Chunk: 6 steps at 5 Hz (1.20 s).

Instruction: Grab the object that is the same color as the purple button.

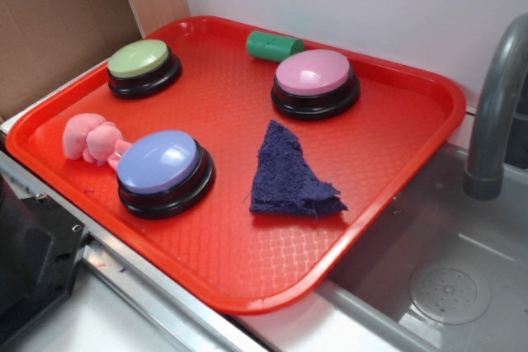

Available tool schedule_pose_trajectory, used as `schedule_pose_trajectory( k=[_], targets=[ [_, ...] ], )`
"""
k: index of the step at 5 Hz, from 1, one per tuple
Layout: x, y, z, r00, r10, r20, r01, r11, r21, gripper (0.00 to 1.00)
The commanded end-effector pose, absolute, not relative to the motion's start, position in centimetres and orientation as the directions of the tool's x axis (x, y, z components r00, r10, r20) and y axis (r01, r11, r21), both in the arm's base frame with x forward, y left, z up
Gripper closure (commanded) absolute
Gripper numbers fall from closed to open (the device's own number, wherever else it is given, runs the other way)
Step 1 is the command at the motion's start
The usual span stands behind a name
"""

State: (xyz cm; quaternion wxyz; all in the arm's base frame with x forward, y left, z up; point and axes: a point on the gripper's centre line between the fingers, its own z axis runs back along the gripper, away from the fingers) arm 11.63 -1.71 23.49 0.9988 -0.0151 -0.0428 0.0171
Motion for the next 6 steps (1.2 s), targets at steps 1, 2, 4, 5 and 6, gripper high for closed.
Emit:
schedule_pose_trajectory(
  k=[1, 2, 4, 5, 6],
  targets=[
    [11.6, -1.7, 23.5, 0.996, 0.035, 0.085, -0.033, 0.999, -0.032, 0.0],
    [13.8, -3.3, 21.9, 0.985, 0.123, 0.124, -0.112, 0.989, -0.096, 0.0],
    [18.7, -7.3, 17.3, 0.859, 0.484, 0.166, -0.461, 0.873, -0.16, 0.0],
    [21.3, -9.4, 13.8, 0.824, 0.542, 0.165, -0.511, 0.836, -0.197, 0.0],
    [22.8, -10.3, 11.1, 0.705, 0.667, 0.244, -0.638, 0.745, -0.193, 0.0]
  ],
)
